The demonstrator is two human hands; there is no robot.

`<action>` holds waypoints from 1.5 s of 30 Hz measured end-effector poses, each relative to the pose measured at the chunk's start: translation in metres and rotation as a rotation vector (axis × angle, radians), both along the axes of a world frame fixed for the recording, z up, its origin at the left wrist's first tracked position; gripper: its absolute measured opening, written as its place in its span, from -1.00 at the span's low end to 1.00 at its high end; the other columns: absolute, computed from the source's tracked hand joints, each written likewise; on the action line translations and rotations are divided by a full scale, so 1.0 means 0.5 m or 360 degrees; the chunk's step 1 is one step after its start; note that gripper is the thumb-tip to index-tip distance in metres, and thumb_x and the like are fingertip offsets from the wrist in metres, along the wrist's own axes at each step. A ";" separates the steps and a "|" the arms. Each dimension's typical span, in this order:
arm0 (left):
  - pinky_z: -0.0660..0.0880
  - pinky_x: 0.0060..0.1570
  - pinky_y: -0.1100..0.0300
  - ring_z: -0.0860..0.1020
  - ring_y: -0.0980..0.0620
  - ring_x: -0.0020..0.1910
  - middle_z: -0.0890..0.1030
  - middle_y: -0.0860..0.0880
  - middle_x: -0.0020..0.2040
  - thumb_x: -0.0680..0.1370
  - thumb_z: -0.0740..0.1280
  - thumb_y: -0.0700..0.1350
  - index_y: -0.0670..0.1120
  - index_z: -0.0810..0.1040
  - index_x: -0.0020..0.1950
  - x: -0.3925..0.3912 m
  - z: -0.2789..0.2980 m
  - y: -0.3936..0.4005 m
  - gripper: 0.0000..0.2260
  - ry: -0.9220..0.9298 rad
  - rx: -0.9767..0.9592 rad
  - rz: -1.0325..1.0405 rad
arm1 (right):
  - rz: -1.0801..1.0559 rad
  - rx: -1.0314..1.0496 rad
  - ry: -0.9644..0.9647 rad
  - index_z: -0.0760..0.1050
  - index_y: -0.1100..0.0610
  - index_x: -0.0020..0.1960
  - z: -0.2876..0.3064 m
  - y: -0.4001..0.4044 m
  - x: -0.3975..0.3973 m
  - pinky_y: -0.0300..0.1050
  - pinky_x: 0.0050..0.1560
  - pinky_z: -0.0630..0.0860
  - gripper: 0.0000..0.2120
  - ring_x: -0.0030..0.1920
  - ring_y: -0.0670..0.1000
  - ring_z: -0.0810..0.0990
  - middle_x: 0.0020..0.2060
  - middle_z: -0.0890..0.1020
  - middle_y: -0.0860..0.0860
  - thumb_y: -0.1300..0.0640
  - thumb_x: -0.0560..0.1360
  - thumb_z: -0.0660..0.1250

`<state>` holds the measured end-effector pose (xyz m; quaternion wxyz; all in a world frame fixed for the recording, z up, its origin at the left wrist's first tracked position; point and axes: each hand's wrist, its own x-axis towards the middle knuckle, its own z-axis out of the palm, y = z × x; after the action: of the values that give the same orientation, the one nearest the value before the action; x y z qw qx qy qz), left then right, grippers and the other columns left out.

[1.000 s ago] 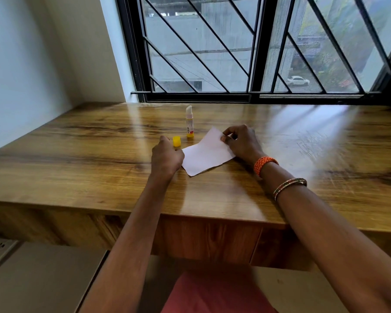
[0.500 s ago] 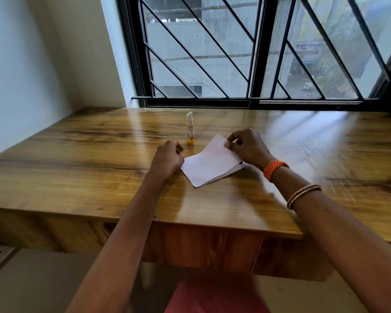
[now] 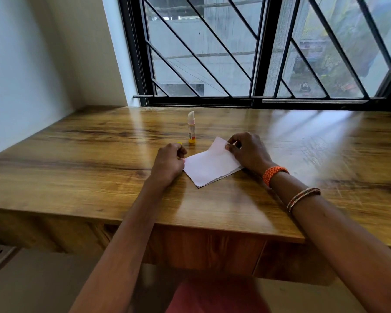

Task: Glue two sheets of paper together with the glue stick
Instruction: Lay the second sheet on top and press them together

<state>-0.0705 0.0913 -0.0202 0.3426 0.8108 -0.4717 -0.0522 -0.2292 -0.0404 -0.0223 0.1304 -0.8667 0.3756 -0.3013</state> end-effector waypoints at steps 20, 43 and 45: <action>-0.06 0.48 0.09 0.01 0.02 0.55 0.04 -0.06 0.57 0.62 -0.04 0.15 -0.10 0.01 0.54 -0.085 -0.040 0.015 -0.44 -0.0530 0.0615 -0.0291 | -0.0182 -0.0169 0.0219 0.57 0.15 0.06 -0.006 0.023 0.000 0.06 -0.03 0.55 -0.78 0.01 0.23 0.60 0.01 0.65 0.17 0.04 0.52 0.30; -0.21 0.47 0.01 -0.14 0.18 0.52 -0.12 0.11 0.56 0.52 0.08 0.31 0.15 -0.07 0.53 -0.015 -0.002 0.051 -0.35 -0.0485 0.0831 -0.0823 | -0.0108 0.0055 0.0226 0.60 0.24 -0.06 0.053 0.078 -0.022 0.02 -0.06 0.60 -0.83 -0.10 0.18 0.62 -0.08 0.66 0.20 0.22 0.48 0.24; -0.23 0.47 0.05 -0.18 0.23 0.48 -0.16 0.15 0.53 0.48 0.09 0.32 0.13 -0.09 0.53 -0.022 0.003 0.062 -0.30 -0.0445 0.0807 -0.0851 | 0.0140 0.0024 0.0205 0.59 0.22 0.05 0.040 0.103 0.006 0.03 0.02 0.57 -0.79 0.00 0.18 0.62 0.01 0.66 0.20 0.21 0.51 0.22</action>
<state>-0.0816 0.1225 -0.0186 0.0382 0.7175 -0.6805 -0.1434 -0.2260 0.0113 -0.0020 0.1257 -0.8989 0.3471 -0.2360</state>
